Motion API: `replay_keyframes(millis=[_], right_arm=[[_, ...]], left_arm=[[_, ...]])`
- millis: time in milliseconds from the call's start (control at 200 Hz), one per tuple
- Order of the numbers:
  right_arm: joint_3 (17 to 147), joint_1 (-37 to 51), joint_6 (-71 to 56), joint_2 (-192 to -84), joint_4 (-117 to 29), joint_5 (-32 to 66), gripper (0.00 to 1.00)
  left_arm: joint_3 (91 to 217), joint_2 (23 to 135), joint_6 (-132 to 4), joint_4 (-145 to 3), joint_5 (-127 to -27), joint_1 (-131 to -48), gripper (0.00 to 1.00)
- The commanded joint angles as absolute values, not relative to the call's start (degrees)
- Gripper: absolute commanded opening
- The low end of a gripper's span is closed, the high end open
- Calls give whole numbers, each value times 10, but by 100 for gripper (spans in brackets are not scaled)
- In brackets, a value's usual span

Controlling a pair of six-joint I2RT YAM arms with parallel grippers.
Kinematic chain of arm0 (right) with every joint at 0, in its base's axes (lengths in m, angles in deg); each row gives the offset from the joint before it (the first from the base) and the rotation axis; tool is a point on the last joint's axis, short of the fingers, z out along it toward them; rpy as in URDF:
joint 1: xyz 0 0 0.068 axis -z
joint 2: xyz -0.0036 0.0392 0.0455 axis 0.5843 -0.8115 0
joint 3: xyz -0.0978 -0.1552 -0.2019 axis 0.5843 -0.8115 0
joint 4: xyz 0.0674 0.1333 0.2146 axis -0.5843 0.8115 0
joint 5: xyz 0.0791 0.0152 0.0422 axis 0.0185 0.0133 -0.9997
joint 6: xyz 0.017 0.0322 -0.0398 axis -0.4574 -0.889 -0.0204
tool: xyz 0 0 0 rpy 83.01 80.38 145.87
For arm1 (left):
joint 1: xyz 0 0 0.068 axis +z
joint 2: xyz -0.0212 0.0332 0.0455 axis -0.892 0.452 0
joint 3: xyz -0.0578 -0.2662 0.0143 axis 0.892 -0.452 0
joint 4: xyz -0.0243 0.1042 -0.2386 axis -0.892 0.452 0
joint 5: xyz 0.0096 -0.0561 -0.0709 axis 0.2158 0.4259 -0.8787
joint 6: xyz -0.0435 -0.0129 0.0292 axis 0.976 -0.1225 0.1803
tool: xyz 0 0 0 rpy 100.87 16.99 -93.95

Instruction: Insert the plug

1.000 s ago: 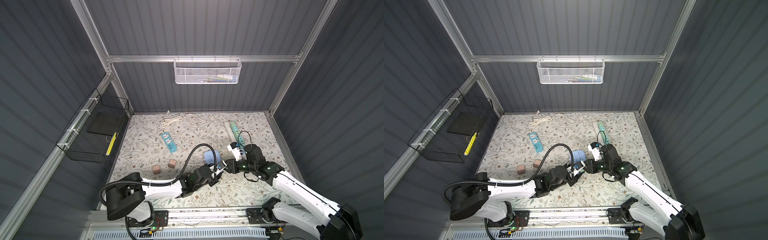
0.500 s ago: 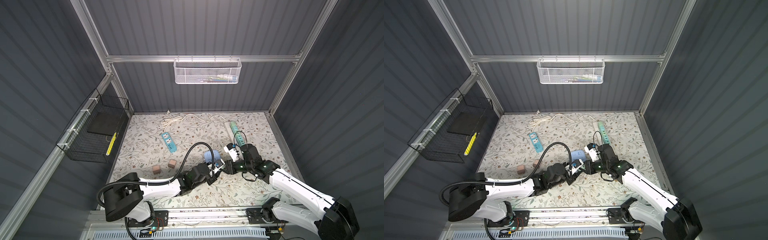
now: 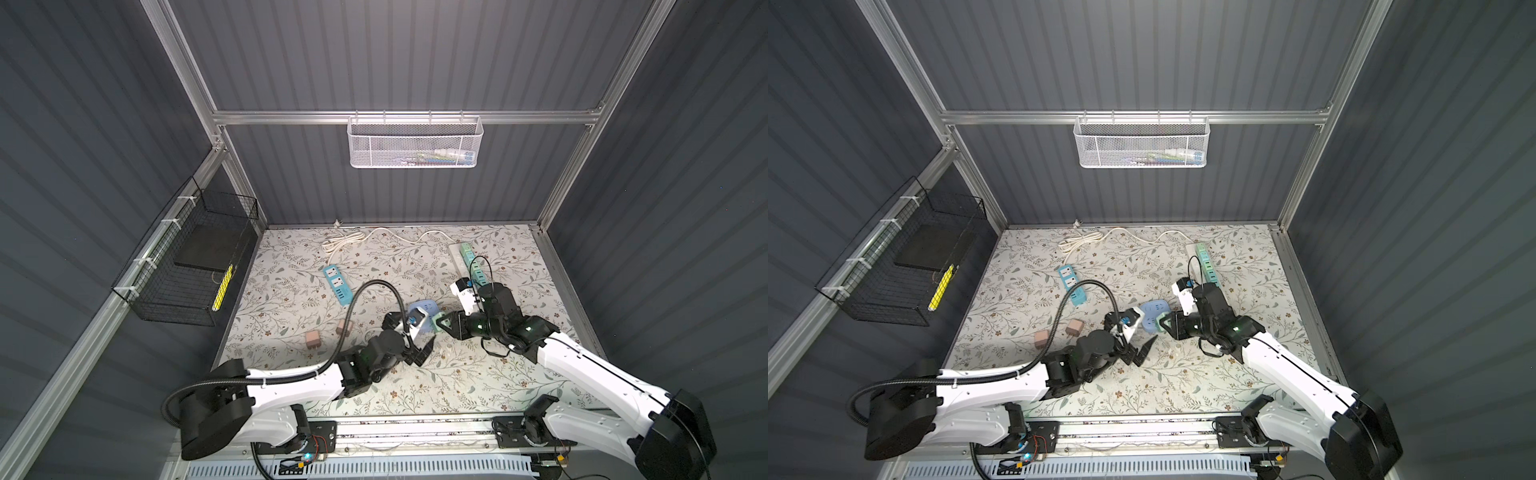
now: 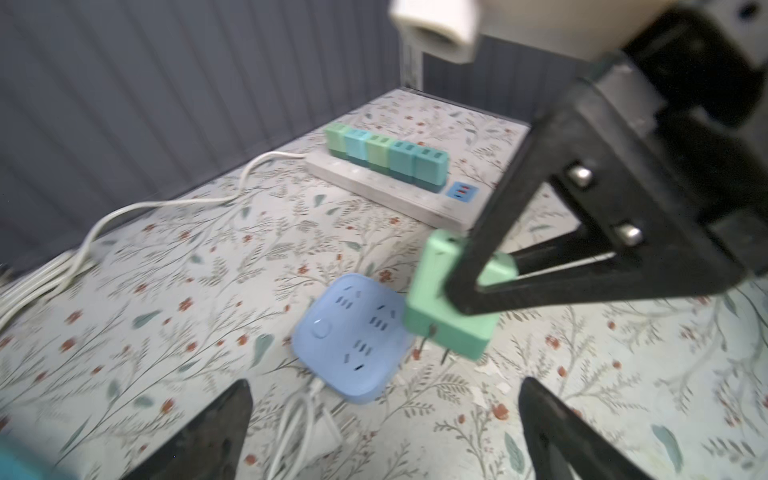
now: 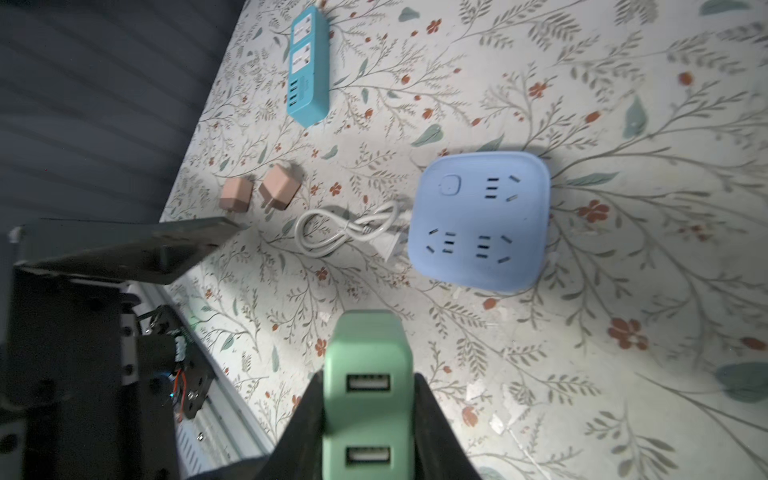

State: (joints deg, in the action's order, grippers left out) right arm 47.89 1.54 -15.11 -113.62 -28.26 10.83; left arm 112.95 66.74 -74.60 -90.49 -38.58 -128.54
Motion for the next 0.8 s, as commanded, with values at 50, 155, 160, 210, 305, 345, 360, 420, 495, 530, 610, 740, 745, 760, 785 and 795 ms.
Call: replay_keyframes(millis=[50,155,160,210,305,345,360,420,495,530,610,740,745,760,785,795], right_arm=[[522,1,-126,-1213,-298,236,20],[543,-2,-120,-1261,-317,269,19],[544,-2,-119,-1264,-318,270,19],[552,-3,-119,-1284,-328,277,19],[565,-3,-122,-1317,-342,291,19],[574,-3,-122,-1329,-343,295,19],[577,-4,-122,-1335,-343,299,19],[586,-4,-122,-1350,-347,302,18],[593,-5,-121,-1368,-355,307,18],[599,-5,-120,-1379,-355,311,18],[616,-6,-117,-1401,-343,314,18],[628,-11,-116,-1421,-333,318,18],[628,-11,-116,-1422,-333,318,18],[629,-12,-115,-1423,-332,318,18],[630,-12,-115,-1425,-331,320,18],[631,-12,-115,-1426,-330,319,18]], left_arm=[[1116,619,-540,-776,-218,-1260,100],[1118,608,-463,-696,-190,-1249,100],[1119,607,-460,-693,-188,-1249,100],[1119,606,-431,-664,-177,-1244,100],[1110,602,-407,-643,-173,-1237,100],[1103,598,-404,-644,-174,-1235,100],[1101,597,-404,-645,-174,-1234,100],[1092,591,-406,-652,-178,-1233,100],[1085,587,-414,-662,-182,-1231,100],[1083,586,-418,-665,-185,-1229,100],[1082,587,-430,-669,-186,-1226,100],[1077,582,-444,-679,-194,-1219,100],[1077,581,-445,-679,-195,-1219,100],[1076,580,-446,-681,-195,-1218,100],[1074,579,-448,-683,-197,-1217,100],[1074,578,-448,-683,-197,-1216,100]])
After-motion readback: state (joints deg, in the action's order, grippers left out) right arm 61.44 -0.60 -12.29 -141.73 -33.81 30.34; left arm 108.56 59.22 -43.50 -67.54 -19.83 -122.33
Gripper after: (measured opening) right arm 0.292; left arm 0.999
